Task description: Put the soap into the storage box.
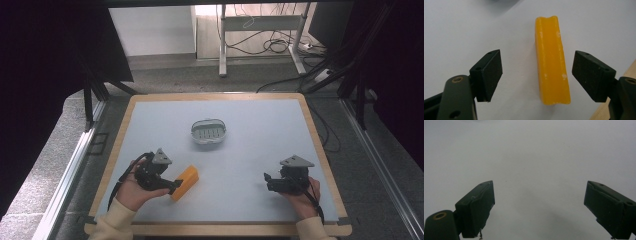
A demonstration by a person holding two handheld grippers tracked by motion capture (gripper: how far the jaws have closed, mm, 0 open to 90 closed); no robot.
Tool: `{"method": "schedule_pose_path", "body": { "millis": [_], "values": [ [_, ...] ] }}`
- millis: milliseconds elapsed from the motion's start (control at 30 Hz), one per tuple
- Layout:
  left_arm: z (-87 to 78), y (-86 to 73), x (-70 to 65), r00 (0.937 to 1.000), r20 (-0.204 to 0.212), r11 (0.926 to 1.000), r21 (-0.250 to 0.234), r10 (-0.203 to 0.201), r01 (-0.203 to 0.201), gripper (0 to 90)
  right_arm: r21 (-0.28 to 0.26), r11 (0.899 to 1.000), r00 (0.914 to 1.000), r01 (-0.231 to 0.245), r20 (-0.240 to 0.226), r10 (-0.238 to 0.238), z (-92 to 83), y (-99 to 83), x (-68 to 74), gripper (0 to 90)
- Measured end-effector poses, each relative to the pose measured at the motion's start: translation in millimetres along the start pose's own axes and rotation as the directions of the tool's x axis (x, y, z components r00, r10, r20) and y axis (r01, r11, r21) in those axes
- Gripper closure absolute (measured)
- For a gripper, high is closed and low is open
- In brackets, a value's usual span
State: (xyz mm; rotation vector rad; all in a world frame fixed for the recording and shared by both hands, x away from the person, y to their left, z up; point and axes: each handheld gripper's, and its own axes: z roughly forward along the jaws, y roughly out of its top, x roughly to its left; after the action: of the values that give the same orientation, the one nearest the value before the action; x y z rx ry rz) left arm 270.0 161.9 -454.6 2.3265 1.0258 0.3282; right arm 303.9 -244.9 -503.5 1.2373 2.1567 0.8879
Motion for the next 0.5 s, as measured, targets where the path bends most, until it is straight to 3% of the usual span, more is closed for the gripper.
{"method": "schedule_pose_path", "body": {
  "millis": [500],
  "values": [
    [22.1,9.9,-12.3,0.9988,-0.023,0.9982,0.043,0.042,-0.041,25.7,0.006,1.000,0.9999,0.001,0.012,-0.001,0.4,-0.1,-0.1,10.6]
  ]
}}
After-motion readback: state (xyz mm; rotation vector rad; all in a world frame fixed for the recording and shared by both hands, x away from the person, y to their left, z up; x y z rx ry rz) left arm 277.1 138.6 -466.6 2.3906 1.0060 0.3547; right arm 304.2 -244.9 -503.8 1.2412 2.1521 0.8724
